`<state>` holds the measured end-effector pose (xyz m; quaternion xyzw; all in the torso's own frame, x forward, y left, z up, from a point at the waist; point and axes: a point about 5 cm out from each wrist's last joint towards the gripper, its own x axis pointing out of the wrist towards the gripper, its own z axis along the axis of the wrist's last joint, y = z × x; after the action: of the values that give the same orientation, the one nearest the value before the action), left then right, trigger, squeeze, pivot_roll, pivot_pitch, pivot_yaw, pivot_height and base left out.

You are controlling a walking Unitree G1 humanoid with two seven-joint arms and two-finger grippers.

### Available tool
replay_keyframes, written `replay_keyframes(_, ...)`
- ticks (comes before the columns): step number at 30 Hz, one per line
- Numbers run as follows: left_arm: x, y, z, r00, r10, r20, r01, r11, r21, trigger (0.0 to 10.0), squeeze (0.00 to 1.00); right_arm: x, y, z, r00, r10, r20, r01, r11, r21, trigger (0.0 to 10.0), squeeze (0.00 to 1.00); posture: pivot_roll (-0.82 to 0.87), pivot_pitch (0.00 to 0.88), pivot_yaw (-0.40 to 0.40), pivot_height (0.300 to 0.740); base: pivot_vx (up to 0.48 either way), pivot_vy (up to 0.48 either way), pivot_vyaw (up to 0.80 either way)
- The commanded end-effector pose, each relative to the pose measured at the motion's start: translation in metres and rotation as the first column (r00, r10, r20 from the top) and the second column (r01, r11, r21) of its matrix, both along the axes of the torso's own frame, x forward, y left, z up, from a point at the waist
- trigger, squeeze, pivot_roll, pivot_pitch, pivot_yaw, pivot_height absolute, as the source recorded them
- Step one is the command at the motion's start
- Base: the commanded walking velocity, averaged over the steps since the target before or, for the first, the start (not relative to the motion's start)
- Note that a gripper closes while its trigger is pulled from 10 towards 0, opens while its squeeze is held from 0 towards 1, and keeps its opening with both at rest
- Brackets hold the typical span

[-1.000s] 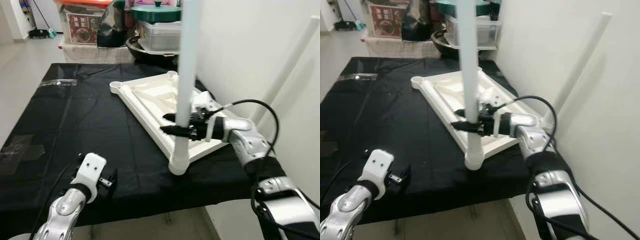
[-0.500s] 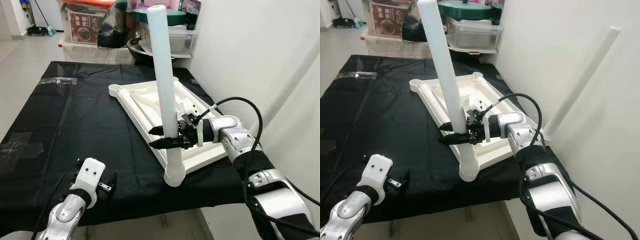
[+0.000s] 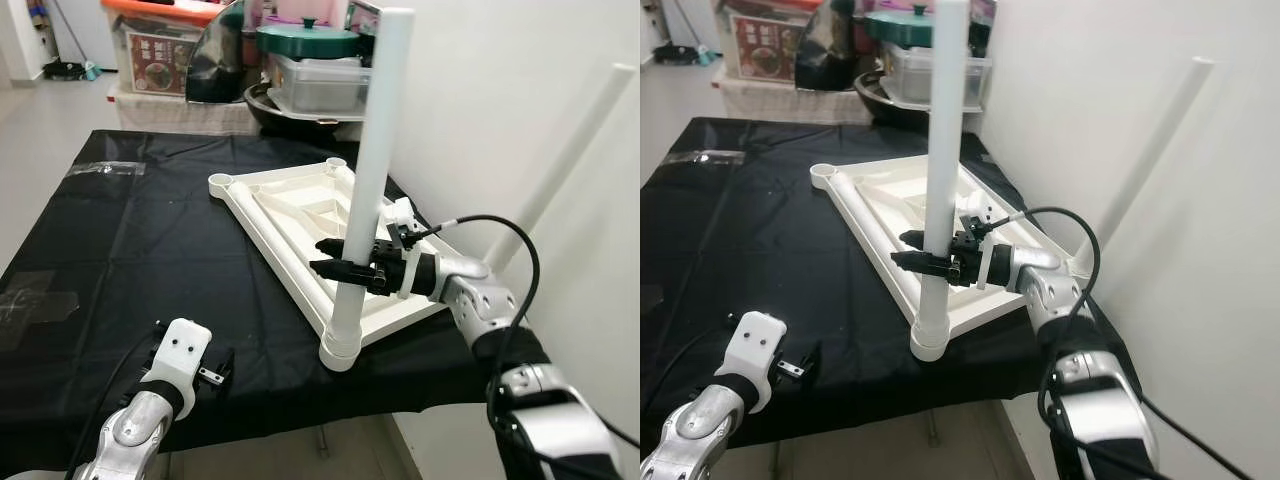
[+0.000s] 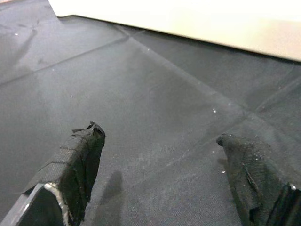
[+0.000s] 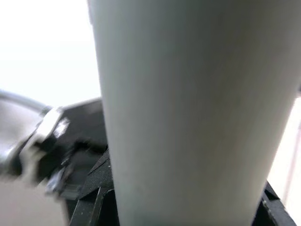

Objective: Building children table

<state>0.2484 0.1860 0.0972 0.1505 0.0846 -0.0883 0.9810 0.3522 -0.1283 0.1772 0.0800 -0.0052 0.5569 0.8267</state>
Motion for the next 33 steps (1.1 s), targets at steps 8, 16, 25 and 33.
replay_keyframes(8, 0.004, 0.0, 0.0, 1.0, -0.01, -0.009, 0.01, 1.0, 0.006, 10.0, 0.0, -0.013, 0.0, -0.035, 0.956, -0.289, -0.061, 0.291, 0.956, 0.042, 0.0, 0.0, 0.15, 0.0, -0.115, 0.74, 0.0, 0.0, 0.0)
replay_keyframes(16, 0.003, 0.003, 0.0, 1.0, -0.003, -0.007, 0.003, 1.0, 0.016, 10.0, 0.0, 0.0, -0.03, -0.046, 0.438, -0.899, 0.006, 0.871, 0.423, -0.25, 0.0, 0.0, 0.15, 0.0, -0.113, 0.74, 0.0, 0.0, 0.0)
replay_keyframes(25, 0.006, 0.002, 0.001, 1.0, 0.003, -0.005, -0.003, 1.0, 0.013, 10.0, 0.0, -0.012, -0.024, -0.023, 0.187, -0.982, 0.024, 0.962, 0.179, -0.204, 0.0, 0.0, 0.14, 0.0, -0.112, 0.74, 0.0, 0.0, 0.0)
replay_keyframes(33, 0.009, 0.001, 0.001, 1.0, 0.007, 0.004, -0.007, 1.0, 0.008, 10.0, 0.0, -0.012, -0.003, -0.011, 0.168, -0.986, -0.01, 0.965, 0.167, -0.202, 10.0, 0.0, 0.13, 0.0, -0.117, 0.74, 0.0, 0.0, 0.0)
